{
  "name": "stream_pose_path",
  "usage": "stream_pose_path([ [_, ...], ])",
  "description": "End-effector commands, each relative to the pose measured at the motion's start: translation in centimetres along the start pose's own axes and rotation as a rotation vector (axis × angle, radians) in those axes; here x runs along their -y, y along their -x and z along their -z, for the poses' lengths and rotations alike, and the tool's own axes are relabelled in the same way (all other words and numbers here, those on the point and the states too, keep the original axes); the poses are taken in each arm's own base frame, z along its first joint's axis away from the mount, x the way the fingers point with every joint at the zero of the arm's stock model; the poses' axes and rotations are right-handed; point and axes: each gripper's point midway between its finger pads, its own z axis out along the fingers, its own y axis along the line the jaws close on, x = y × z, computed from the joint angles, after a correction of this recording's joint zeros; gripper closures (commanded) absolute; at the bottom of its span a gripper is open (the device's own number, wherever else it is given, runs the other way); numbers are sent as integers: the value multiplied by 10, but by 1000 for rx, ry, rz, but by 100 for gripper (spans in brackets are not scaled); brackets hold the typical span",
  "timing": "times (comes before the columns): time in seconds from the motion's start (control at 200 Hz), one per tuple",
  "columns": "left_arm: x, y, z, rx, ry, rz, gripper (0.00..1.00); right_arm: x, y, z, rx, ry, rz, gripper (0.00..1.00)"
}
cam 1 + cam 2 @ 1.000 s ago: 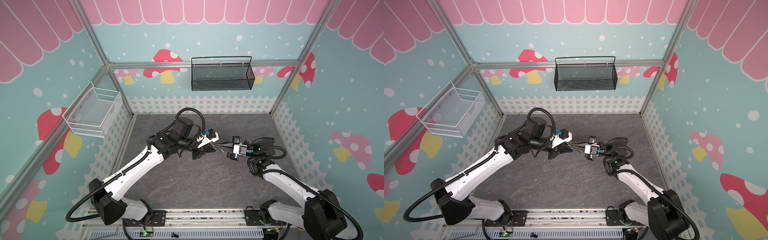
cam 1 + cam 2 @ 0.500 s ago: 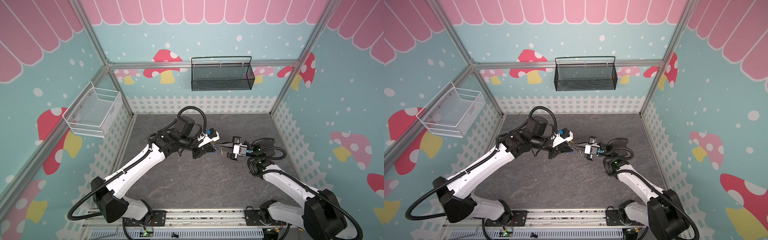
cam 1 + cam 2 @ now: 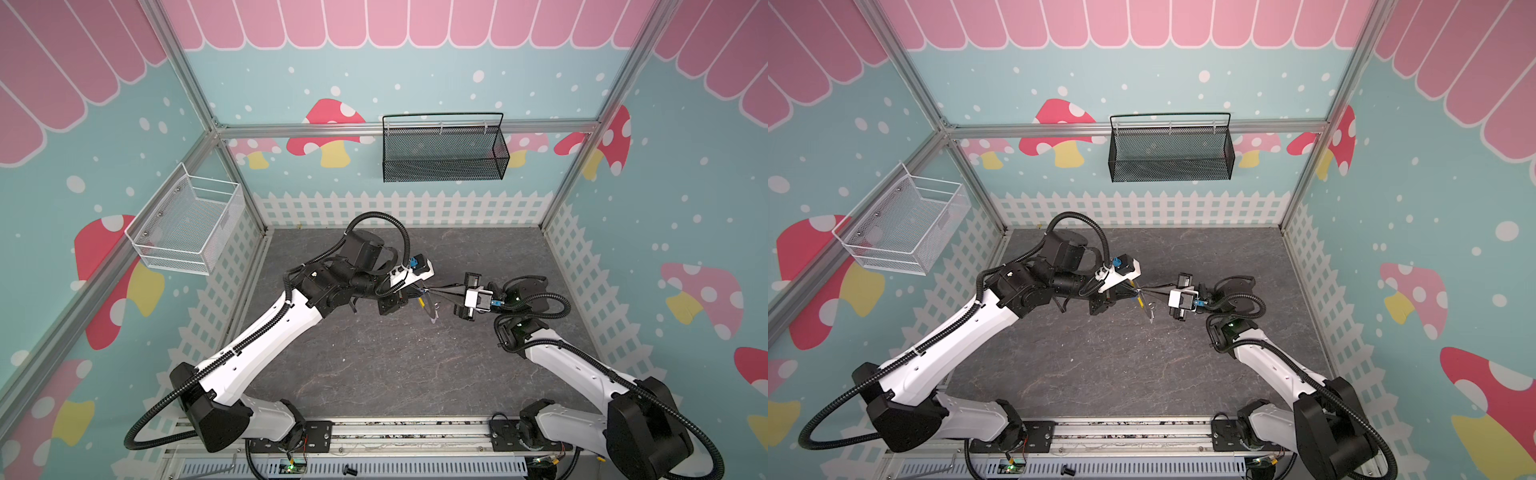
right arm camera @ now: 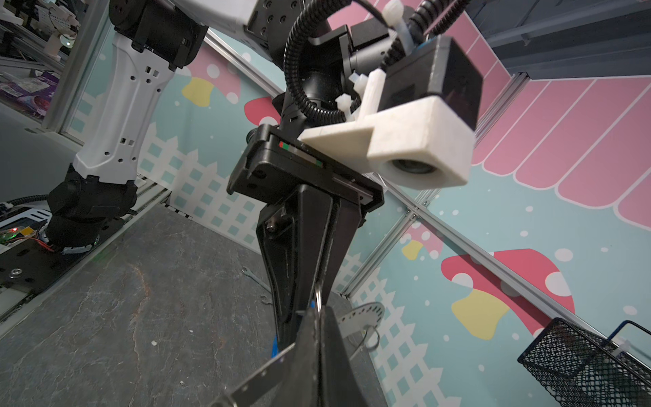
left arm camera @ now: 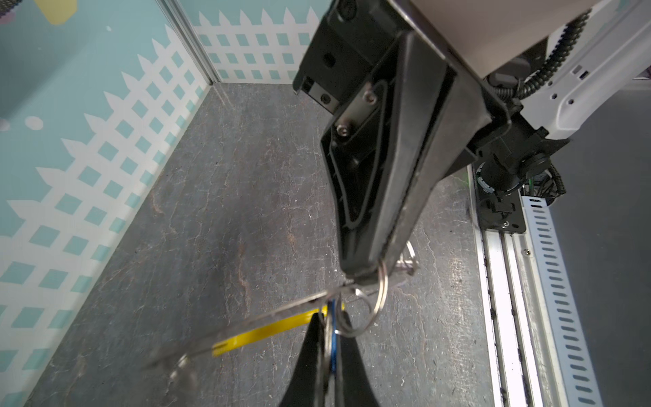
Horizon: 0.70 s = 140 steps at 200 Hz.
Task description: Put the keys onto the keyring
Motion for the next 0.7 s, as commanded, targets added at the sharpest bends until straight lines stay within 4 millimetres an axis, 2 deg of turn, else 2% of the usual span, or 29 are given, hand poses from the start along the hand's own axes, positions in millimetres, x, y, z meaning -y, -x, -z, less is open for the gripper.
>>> stream_pose_path([
  [0.0, 0, 8, 13, 9, 17, -36, 100, 1, -2, 2, -3, -2, 20, 100],
  [0.26, 5, 5, 5, -3, -18, -30, 100, 3, -1, 2, -4, -4, 24, 100],
  [0.495, -4, 8, 14, -16, 51, -74, 100, 2, -9, 2, -25, 1, 14, 100],
  [0.695, -4, 17, 19, -9, 59, -110, 100, 1, -18, 1, -49, 9, -9, 100],
])
